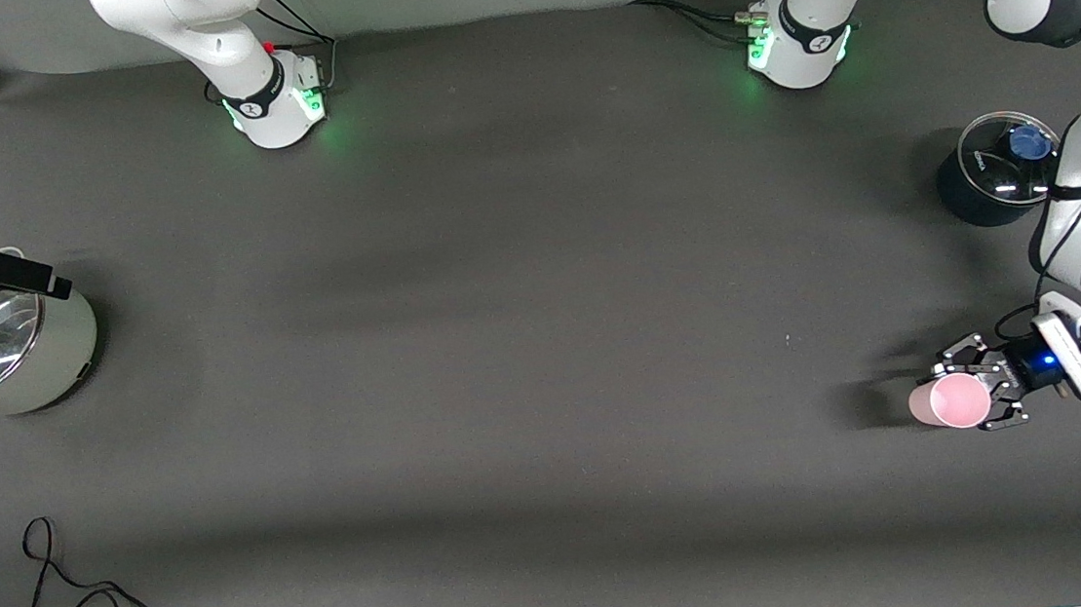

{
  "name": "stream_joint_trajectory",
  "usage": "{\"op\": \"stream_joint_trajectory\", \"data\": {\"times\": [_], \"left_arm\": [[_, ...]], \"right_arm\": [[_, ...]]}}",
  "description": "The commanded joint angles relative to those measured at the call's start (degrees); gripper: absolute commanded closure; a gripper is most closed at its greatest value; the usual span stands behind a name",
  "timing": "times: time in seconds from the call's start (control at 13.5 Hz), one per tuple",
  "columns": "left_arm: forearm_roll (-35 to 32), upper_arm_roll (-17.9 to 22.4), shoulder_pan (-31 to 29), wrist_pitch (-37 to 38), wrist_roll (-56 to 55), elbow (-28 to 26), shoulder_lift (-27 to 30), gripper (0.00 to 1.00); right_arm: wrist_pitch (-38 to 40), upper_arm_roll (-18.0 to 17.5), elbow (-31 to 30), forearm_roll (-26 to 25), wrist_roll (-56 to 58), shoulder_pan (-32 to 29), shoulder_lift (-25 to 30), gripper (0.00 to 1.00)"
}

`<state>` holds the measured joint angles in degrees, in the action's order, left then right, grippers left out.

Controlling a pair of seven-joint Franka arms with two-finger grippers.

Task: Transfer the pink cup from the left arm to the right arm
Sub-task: 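Close the left gripper around the pink cup's body, then carry the cup toward the table middle while the right gripper reaches in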

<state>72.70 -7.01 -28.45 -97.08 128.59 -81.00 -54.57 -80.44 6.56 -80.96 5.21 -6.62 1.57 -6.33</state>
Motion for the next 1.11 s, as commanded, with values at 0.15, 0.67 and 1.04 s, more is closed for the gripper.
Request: {"op": "stream_joint_trajectory", "data": {"times": [0.15, 0.67, 1.04], "left_arm": [[2.4, -4.8, 0.2, -5.5, -2.9, -14.2, 13.8, 0.60], [17.0, -17.8, 0.4, -23.7, -3.2, -36.0, 34.2, 0.60], [30.5, -33.6, 0.2, -41.3, -3.4, -42.3, 42.4, 0.60]], "right_arm": [[0.7, 0.3, 0.5, 0.9, 0.6, -0.2, 0.1, 0.00], [0.7, 0.3, 0.5, 0.9, 0.6, -0.2, 0.1, 0.00], [0.7, 0.1, 0.5, 0.9, -0.5, 0.3, 0.0, 0.00]]}}
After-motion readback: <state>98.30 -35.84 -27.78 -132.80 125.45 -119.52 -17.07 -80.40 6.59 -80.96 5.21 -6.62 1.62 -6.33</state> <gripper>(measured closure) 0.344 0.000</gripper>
